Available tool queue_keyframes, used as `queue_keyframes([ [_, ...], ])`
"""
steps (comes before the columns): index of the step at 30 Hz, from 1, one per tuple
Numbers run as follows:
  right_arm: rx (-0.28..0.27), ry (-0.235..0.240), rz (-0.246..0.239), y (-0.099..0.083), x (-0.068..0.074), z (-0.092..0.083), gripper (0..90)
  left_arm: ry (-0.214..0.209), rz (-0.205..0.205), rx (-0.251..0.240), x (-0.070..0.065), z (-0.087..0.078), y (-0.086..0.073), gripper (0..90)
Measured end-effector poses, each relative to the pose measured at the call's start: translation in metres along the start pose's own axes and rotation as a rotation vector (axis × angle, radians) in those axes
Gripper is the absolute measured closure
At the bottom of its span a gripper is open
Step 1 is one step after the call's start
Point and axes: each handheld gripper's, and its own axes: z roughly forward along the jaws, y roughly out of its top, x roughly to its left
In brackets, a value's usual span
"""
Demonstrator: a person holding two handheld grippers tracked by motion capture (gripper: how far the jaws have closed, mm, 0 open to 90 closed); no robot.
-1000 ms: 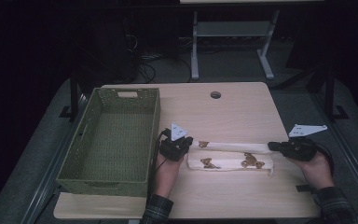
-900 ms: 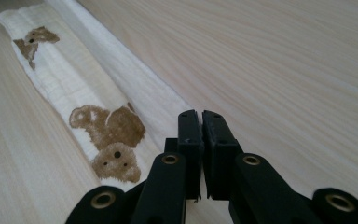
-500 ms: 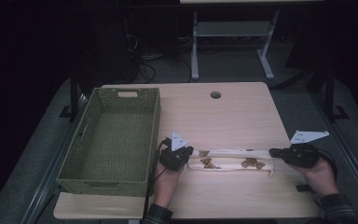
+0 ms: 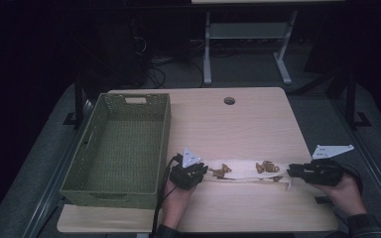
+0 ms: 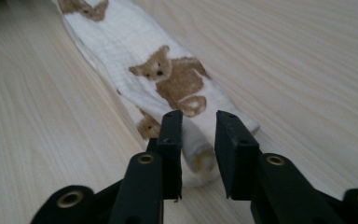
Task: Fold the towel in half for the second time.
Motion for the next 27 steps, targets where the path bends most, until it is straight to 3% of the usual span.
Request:
queue_keyframes([
  [1,-0.034,0.001,0.012,0.003,0.001,-0.005,72.7,-0.006,0.002,-0.016,0.000,-0.003,0.004,74.2],
  [4,-0.037,-0.003,0.014,0.005,0.001,-0.005,78.4,-0.016,-0.006,-0.027,-0.001,-0.002,0.008,76.1],
  [7,-0.002,0.009,0.006,0.003,0.002,0.001,82.3,-0.050,-0.003,-0.008,0.000,0.003,0.009,81.1],
  [8,0.042,0.029,-0.002,0.000,0.004,0.007,85.2,-0.067,-0.009,0.006,-0.001,0.007,0.007,81.9],
  [10,0.076,0.035,-0.017,-0.001,0.007,0.012,86.3,-0.101,0.009,0.050,0.000,0.013,0.001,82.5],
  [12,0.119,0.052,-0.026,-0.003,0.009,0.016,87.0,-0.110,0.011,0.089,0.002,0.018,-0.003,83.7],
  [15,0.155,0.052,-0.023,-0.006,0.009,0.019,89.1,-0.091,0.019,0.130,0.005,0.022,-0.009,84.1],
  [19,0.158,0.018,-0.056,-0.005,0.007,0.021,89.6,-0.068,0.063,0.134,0.005,0.023,-0.012,85.5],
  [22,0.161,0.017,-0.041,-0.003,0.006,0.022,89.6,-0.063,0.068,0.137,0.003,0.023,-0.011,84.7],
  [27,0.158,0.020,-0.041,-0.003,0.005,0.022,89.6,-0.061,0.074,0.142,0.002,0.022,-0.006,73.0],
])
